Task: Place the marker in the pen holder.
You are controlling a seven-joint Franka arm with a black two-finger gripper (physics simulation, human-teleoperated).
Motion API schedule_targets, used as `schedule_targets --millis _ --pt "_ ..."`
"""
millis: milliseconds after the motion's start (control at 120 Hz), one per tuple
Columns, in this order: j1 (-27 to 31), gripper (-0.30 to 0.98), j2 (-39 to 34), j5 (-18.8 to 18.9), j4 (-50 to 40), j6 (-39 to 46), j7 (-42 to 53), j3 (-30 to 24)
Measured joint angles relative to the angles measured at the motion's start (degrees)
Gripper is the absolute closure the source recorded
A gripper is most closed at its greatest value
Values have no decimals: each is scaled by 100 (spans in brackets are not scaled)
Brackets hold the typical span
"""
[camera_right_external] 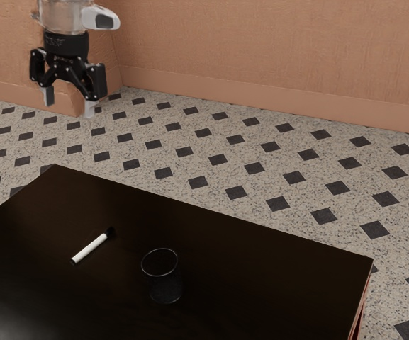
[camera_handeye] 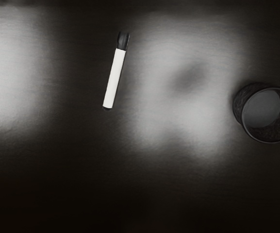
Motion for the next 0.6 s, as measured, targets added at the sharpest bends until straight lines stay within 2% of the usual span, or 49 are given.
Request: schedule_targets --millis 108,233,400,600 --pt "-203 0 -33 83 -268 621 -158 23" --pt "-149 0 483 90 -453 1129 -302 27" --pt "795 0 822 52 -1641 1711 -449 27" --pt "983 0 1334 -131 -2369 2324 -431 26"
